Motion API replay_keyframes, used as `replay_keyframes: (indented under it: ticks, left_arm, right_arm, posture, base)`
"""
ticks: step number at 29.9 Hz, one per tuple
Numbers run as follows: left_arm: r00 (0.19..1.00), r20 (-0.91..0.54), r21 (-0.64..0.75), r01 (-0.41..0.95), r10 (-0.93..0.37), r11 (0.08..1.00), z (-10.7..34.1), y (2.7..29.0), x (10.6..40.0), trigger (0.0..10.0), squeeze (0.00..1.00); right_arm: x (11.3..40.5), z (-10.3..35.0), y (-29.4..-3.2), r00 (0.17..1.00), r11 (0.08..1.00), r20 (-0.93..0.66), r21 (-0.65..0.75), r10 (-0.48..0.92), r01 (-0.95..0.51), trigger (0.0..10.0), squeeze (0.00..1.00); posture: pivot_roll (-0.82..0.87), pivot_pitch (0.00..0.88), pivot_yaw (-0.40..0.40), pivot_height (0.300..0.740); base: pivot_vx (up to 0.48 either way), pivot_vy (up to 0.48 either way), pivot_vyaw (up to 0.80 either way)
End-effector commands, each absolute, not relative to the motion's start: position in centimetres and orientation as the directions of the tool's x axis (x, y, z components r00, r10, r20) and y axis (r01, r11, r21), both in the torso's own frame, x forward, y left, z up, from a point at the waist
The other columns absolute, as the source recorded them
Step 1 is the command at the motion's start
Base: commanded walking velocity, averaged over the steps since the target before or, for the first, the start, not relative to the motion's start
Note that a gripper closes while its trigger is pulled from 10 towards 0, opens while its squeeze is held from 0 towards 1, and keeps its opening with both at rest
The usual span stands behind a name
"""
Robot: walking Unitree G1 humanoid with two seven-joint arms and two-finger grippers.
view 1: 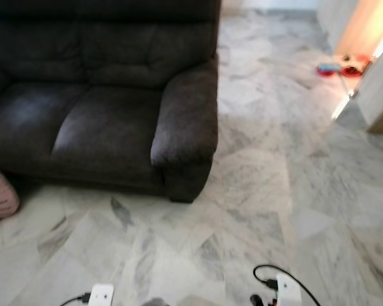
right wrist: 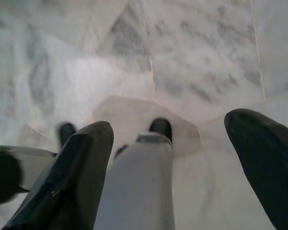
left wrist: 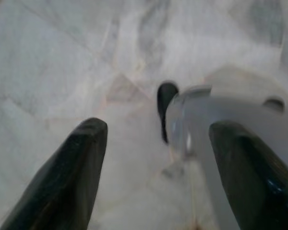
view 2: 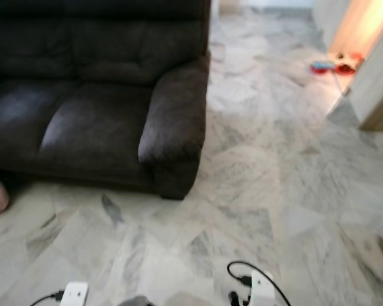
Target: Move the pillow to the sofa from floor
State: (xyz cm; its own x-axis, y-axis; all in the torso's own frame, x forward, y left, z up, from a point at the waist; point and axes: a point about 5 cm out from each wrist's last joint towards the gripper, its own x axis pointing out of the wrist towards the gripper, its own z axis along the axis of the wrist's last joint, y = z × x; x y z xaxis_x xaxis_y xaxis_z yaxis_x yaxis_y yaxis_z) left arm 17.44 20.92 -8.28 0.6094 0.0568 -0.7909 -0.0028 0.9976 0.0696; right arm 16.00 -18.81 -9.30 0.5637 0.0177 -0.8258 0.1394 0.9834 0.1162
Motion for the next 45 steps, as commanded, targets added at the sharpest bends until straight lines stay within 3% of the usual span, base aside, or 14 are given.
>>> replay_keyframes:
  ticks: [1, 28, 38, 45]
  left_arm:
    - [0.569, -0.819, 0.079, -0.018, 0.075, 0.997, -8.82, 21.56, 16.01, 10.0, 0.0]
    - [0.569, -0.819, 0.079, -0.018, 0.075, 0.997, -8.79, 21.64, 16.05, 10.0, 0.0]
    - [0.569, -0.819, 0.076, -0.017, 0.072, 0.997, -8.82, 21.54, 16.03, 10.0, 0.0]
    - [0.57, -0.819, 0.074, -0.02, 0.072, 0.997, -8.81, 21.52, 16.06, 10.0, 0.0]
  right_arm:
    - [16.02, -9.39, -18.19, 0.558, 0.982, -0.83, 0.129, 0.03, 0.138, 10.0, 0.0]
    - [16.33, -9.26, -18.01, 0.57, 0.986, -0.821, 0.125, 0.039, 0.112, 10.0, 0.0]
    - [16.21, -9.29, -18.15, 0.569, 0.985, -0.822, 0.127, 0.04, 0.114, 10.0, 0.0]
    - [16.2, -9.31, -18.04, 0.567, 0.98, -0.822, 0.147, 0.047, 0.132, 10.0, 0.0]
  posture:
    - [0.04, 0.166, -0.002, 0.74]
    - [0.04, 0.169, 0.0, 0.74]
    - [0.04, 0.17, -0.004, 0.74]
    - [0.04, 0.169, -0.006, 0.74]
  base:
    - [0.0, 0.379, 0.0]
    - [0.0, 0.378, 0.0]
    - [0.0, 0.376, 0.73]
    - [0.0, 0.364, 0.0]
